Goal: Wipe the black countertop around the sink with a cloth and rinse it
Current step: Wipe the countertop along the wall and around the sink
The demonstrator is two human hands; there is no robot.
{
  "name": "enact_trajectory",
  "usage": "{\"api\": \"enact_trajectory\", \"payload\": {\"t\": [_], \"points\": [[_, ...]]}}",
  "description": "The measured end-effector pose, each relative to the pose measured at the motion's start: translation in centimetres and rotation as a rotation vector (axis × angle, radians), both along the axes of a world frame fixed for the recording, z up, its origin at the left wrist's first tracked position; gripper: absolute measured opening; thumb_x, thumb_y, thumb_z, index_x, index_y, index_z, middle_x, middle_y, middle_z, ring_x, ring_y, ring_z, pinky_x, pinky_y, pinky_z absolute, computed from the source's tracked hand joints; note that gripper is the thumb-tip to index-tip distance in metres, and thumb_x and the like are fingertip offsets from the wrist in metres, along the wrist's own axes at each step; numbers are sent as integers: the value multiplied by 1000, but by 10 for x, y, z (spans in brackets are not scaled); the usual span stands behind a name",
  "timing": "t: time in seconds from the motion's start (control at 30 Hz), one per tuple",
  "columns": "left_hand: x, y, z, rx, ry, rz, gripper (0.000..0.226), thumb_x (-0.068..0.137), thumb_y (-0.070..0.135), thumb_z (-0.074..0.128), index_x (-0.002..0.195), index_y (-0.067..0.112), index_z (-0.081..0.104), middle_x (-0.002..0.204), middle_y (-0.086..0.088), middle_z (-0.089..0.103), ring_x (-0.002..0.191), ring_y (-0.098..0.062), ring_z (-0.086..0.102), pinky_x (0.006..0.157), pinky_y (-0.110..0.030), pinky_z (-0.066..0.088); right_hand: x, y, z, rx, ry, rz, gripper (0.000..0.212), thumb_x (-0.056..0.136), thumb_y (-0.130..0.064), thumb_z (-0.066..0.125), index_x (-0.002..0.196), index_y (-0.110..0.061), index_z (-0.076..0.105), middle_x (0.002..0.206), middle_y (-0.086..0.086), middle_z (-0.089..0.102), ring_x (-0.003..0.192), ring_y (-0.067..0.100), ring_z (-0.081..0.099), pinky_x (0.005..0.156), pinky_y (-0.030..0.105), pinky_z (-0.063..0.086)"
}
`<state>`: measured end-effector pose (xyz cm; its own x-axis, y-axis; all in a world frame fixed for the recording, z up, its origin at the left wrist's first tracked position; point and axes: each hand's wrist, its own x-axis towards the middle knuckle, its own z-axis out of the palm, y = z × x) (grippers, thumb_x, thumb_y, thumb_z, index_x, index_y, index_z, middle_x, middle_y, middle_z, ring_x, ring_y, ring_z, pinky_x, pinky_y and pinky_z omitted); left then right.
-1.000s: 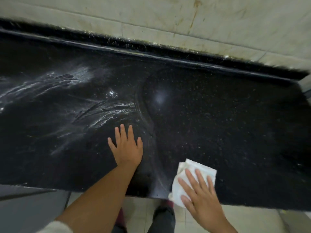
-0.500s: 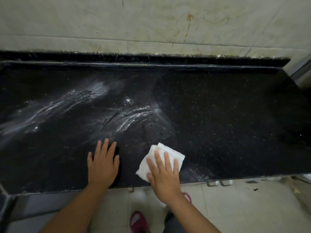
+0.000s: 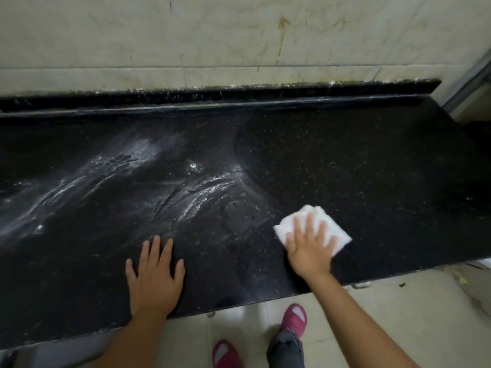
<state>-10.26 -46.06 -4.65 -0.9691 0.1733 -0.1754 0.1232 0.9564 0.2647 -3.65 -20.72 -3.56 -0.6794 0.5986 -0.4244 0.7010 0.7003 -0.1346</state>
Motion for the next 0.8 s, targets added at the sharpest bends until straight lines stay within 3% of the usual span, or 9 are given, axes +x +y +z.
{"api": "enact_trajectory", "payload": {"t": [0.07, 0.1, 0.17, 0.37, 0.43, 0.5, 0.57, 0.67, 0.8], "points": [[0, 0, 0, -13, 1, -1, 52, 96, 38, 32, 145, 24, 20, 155, 0, 8, 143, -15, 0, 113, -44, -2, -18, -51, -8, 41, 92, 248, 79, 78, -51, -3, 144, -24, 30, 155, 6, 16, 141, 35, 16, 109, 58, 16], [0, 0, 0, -6, 11, 2, 51, 97, 38, 32, 144, 23, 23, 155, -1, 11, 143, -16, 3, 113, -44, -2, -20, -75, -13, 100, 149, 312, 72, 81, -49, 7, 131, -23, 51, 145, 7, 41, 132, 36, 33, 105, 57, 23], [0, 1, 0, 27, 40, 12, 51, 94, 39, 32, 141, 19, 32, 153, -4, 21, 142, -19, 11, 112, -47, 2, -10, -111, -17, 59, 202, 447, 54, 96, -42, 12, 116, -29, 60, 129, 2, 58, 121, 31, 40, 106, 49, 16], [1, -2, 0, 14, 17, -5, 52, 95, 34, 38, 143, 21, 26, 154, -2, 14, 143, -16, 5, 113, -44, -2, 67, -77, -29, 100, 210, 601, 48, 98, -43, 3, 132, -38, 35, 152, -9, 20, 144, 19, -5, 111, 41, 3], [1, -3, -2, 2, 11, -6, 51, 95, 36, 36, 144, 22, 25, 154, -1, 13, 143, -16, 4, 113, -45, -2, 93, -37, -32, 162, 240, 481, 46, 98, -44, 3, 136, -37, 28, 157, -9, -2, 144, 15, -8, 113, 38, 1], [-1, -3, -6, 15, 27, -1, 49, 96, 38, 36, 142, 21, 31, 153, -3, 19, 142, -18, 9, 113, -47, 1, 106, 2, -27, 165, 194, 317, 46, 98, -47, 2, 136, -37, 24, 156, -10, -1, 144, 16, 1, 110, 40, 13], [-3, -3, -7, 29, 33, 5, 49, 94, 39, 36, 140, 20, 36, 151, -4, 24, 142, -19, 13, 112, -49, 4, 94, 40, -15, 217, 95, 182, 55, 95, -51, -3, 142, -36, 21, 157, -4, 9, 141, 22, 9, 107, 49, 25], [-4, -3, -11, 18, 15, -13, 50, 95, 40, 37, 141, 22, 34, 153, -2, 19, 142, -18, 10, 113, -48, 2, 51, 67, 2, 95, 15, -90, 51, 98, -44, 10, 147, -35, -2, 156, -2, -11, 143, 23, -8, 115, 48, 5], [-6, -4, -13, -11, 12, -16, 68, 82, 51, 16, 133, 19, 47, 146, -6, 36, 137, -21, 27, 109, -53, 14, -31, 51, 5, 42, 22, -83, 52, 99, -41, 17, 148, -33, 1, 156, -3, -15, 143, 24, -14, 113, 50, -5]]}}
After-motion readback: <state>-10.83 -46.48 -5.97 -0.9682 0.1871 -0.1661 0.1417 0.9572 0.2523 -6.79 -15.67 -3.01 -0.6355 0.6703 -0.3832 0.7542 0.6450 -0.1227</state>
